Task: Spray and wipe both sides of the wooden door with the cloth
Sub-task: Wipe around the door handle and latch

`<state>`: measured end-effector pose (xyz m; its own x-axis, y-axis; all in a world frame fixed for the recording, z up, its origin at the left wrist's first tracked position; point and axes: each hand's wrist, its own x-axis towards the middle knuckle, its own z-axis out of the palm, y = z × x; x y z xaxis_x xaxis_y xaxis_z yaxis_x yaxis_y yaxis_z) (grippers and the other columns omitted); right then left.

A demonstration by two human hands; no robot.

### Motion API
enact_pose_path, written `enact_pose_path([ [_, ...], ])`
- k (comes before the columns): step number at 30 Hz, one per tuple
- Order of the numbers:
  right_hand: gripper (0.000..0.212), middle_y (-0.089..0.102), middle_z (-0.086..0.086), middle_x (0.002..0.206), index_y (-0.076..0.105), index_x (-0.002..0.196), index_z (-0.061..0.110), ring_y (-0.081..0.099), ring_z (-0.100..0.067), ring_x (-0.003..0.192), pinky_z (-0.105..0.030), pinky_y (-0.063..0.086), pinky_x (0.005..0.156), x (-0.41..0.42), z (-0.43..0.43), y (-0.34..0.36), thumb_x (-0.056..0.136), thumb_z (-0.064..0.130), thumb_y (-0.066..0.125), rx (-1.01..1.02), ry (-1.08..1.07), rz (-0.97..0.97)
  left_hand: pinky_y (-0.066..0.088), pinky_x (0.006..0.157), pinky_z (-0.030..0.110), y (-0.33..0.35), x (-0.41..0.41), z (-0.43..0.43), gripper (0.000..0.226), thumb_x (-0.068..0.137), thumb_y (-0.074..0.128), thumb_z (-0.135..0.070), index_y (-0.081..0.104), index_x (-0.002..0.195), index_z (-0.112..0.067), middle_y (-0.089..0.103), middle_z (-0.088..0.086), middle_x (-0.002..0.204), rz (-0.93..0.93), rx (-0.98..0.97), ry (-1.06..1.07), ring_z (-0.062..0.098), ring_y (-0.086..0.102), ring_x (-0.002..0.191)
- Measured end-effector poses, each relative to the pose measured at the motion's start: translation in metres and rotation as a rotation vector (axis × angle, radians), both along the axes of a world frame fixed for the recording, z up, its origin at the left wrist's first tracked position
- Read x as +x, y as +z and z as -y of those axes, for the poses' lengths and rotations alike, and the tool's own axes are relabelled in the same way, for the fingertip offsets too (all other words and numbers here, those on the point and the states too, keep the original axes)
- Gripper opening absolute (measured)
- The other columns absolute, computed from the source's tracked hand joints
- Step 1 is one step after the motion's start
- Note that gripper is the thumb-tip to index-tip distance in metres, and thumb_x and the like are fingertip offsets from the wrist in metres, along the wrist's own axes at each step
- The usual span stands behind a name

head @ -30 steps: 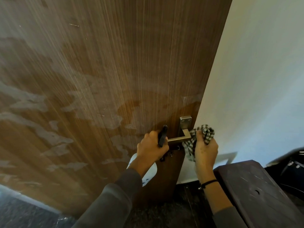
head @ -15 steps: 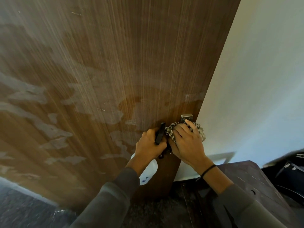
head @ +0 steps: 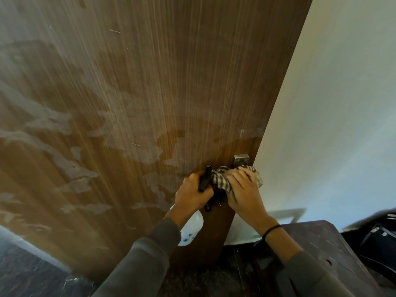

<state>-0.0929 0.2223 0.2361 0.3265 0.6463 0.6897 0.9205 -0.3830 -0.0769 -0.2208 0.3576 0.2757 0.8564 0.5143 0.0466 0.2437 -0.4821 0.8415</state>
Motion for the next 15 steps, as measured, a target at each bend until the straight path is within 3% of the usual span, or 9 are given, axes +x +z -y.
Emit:
enact_pose_path([
  [3,0.029,0.065,-0.011,0.112,0.054,0.118,0.016,0.058,-0.028,0.109,-0.038,0.044,0.098,-0.016,0.002,0.003,0.091,0.018,0.043,0.287,0.016,-0.34,0.052,0.068,0.04,0.003,-0.001,0.002,0.013,0.075,0.058,-0.038,0.052,0.083,-0.03,0.058,-0.003,0.072,-0.025,0.005,0.021,0.017,0.058,0.066],
  [5,0.026,0.062,-0.009,0.107,0.056,0.116,0.009,0.06,-0.025,0.098,-0.018,0.046,0.086,-0.022,0.002,0.021,0.095,0.015,0.043,0.551,-0.095,-0.518,0.057,0.079,0.047,0.004,-0.001,0.001,0.033,0.076,0.055,-0.047,0.06,0.098,-0.023,0.066,0.002,0.087,-0.051,0.013,0.021,0.022,0.066,0.08],
  [7,0.023,0.06,-0.003,0.108,0.058,0.118,0.002,0.059,-0.018,0.098,-0.003,0.042,0.083,-0.015,0.004,0.043,0.098,0.005,0.048,0.802,-0.243,-0.586,0.057,0.085,0.05,0.005,0.0,0.002,0.038,0.087,0.059,-0.05,0.062,0.109,-0.019,0.068,0.005,0.097,-0.071,0.034,0.024,0.023,0.067,0.089],
  [8,0.024,0.06,-0.004,0.111,0.058,0.121,0.0,0.058,-0.016,0.102,-0.003,0.043,0.086,-0.01,0.005,0.054,0.099,0.005,0.049,0.902,-0.3,-0.586,0.056,0.086,0.049,0.006,0.001,0.002,0.033,0.093,0.061,-0.047,0.061,0.111,-0.019,0.067,0.006,0.099,-0.081,0.05,0.029,0.022,0.066,0.091],
  [10,0.027,0.063,-0.011,0.118,0.057,0.124,-0.001,0.06,-0.017,0.109,-0.016,0.05,0.094,-0.001,0.004,0.073,0.101,0.009,0.051,1.03,-0.33,-0.54,0.056,0.087,0.047,0.003,0.003,0.001,0.023,0.098,0.061,-0.041,0.058,0.108,-0.021,0.066,0.006,0.1,-0.088,0.079,0.026,0.022,0.065,0.092],
  [11,0.03,0.064,-0.013,0.123,0.057,0.128,-0.002,0.06,-0.018,0.114,-0.023,0.051,0.098,0.001,0.0,0.08,0.101,0.009,0.052,1.047,-0.302,-0.499,0.056,0.086,0.047,0.002,0.004,0.0,0.02,0.098,0.061,-0.041,0.057,0.106,-0.023,0.065,0.006,0.1,-0.086,0.083,0.021,0.021,0.065,0.091],
  [13,0.043,0.055,-0.012,0.142,0.051,0.14,-0.002,0.052,-0.016,0.131,-0.023,0.046,0.108,0.002,-0.014,0.085,0.098,-0.002,0.052,0.95,-0.188,-0.434,0.057,0.083,0.045,0.002,0.005,0.0,0.022,0.098,0.061,-0.042,0.055,0.105,-0.022,0.064,0.007,0.098,-0.092,0.087,0.011,0.021,0.065,0.087],
  [15,0.062,0.03,-0.009,0.163,0.035,0.153,0.003,0.029,-0.022,0.151,-0.034,0.033,0.121,-0.001,-0.032,0.072,0.094,-0.006,0.051,0.694,-0.08,-0.392,0.057,0.08,0.046,0.005,0.006,0.001,0.032,0.09,0.062,-0.049,0.056,0.102,-0.02,0.063,0.008,0.094,-0.113,0.081,0.015,0.023,0.065,0.083],
])
